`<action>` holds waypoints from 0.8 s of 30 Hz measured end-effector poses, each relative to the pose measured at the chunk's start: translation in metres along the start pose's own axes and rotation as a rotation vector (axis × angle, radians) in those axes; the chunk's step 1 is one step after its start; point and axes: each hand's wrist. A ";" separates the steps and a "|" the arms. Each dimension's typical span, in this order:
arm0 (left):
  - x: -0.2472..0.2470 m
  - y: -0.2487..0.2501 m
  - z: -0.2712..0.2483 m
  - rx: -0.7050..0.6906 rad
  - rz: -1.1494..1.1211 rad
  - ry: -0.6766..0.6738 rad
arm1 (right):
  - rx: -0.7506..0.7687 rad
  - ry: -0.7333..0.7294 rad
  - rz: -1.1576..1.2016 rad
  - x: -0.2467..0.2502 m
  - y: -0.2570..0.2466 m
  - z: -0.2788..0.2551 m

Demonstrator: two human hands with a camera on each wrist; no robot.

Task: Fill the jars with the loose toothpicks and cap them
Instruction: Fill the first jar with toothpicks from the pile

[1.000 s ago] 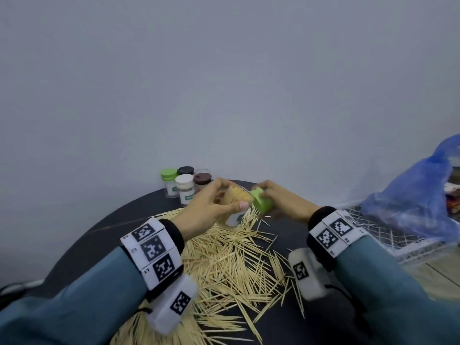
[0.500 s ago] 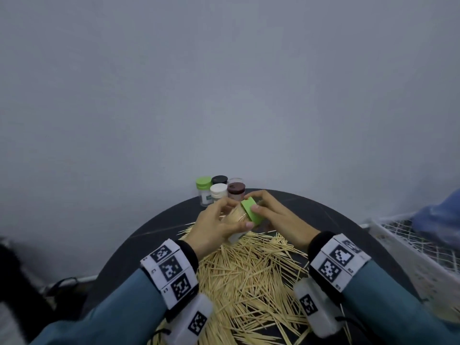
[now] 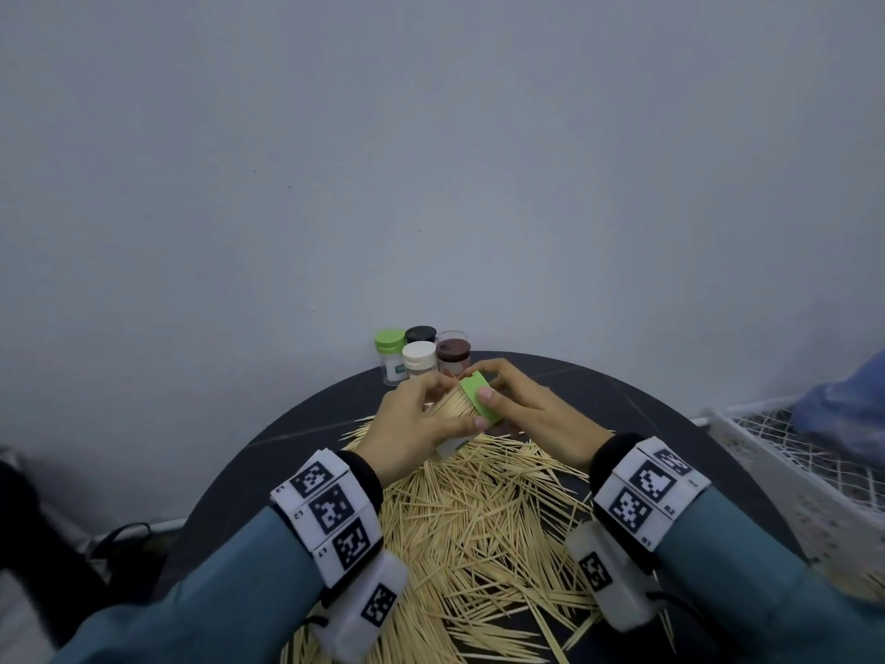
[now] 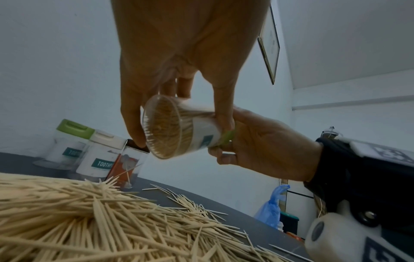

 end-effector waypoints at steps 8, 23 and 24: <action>-0.003 0.004 -0.001 -0.091 0.145 -0.001 | 0.028 -0.021 -0.075 -0.001 0.003 0.000; -0.007 0.026 -0.006 -0.257 0.283 0.057 | 0.012 0.044 -0.146 0.003 0.004 0.003; -0.007 0.028 -0.006 -0.268 0.286 0.047 | 0.005 0.049 -0.141 0.004 0.004 0.004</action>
Point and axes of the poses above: each hand's wrist, its own z-axis towards the middle knuckle, its own x-axis out of the back of the hand, y = z × x, and after that the axes turned 14 degrees about y, right-handed
